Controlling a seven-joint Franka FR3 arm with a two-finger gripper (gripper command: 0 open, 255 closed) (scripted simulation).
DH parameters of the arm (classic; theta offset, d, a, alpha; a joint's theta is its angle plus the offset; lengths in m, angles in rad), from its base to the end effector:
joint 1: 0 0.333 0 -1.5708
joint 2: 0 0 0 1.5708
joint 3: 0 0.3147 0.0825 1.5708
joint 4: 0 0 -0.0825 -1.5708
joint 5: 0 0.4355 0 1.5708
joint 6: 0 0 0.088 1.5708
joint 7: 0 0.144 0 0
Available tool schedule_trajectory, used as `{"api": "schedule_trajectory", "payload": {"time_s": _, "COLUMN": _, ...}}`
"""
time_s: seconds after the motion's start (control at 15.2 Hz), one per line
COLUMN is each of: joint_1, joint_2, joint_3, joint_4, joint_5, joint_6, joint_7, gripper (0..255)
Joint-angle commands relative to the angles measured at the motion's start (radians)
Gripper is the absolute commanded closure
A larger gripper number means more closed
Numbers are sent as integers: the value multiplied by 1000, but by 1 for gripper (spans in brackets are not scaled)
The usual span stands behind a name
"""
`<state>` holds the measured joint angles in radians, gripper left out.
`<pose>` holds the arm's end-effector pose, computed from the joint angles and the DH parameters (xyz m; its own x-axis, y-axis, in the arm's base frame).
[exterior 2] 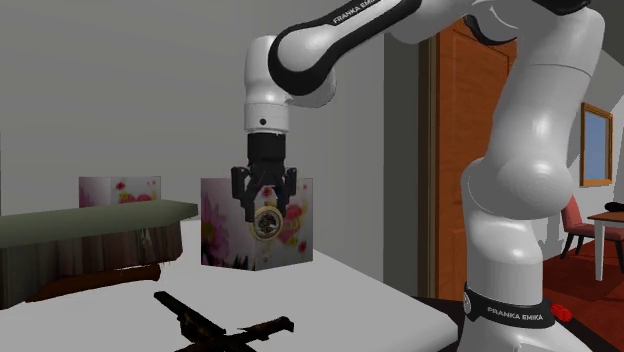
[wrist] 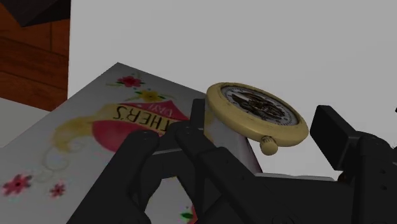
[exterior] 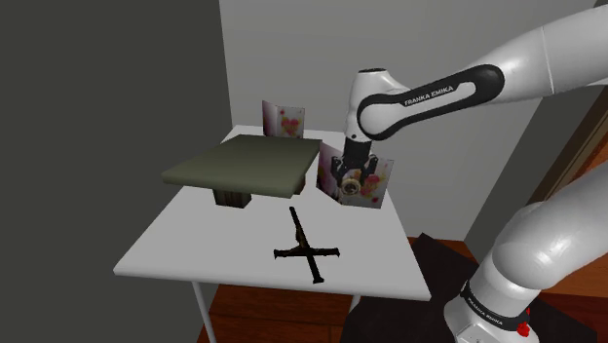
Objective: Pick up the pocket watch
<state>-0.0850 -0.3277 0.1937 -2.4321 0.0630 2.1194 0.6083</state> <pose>0.4811 0.0543 0.3614 0.8566 -0.5158 0.0131 -0.5158 -0.8567 0.0005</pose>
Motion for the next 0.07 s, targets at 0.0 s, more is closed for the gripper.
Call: {"api": "schedule_trajectory", "payload": {"time_s": 0.0, "joint_1": 0, "joint_2": -3, "joint_3": -1, "joint_4": 8, "joint_5": 0, "joint_6": -12, "joint_7": -1, "gripper": 255}}
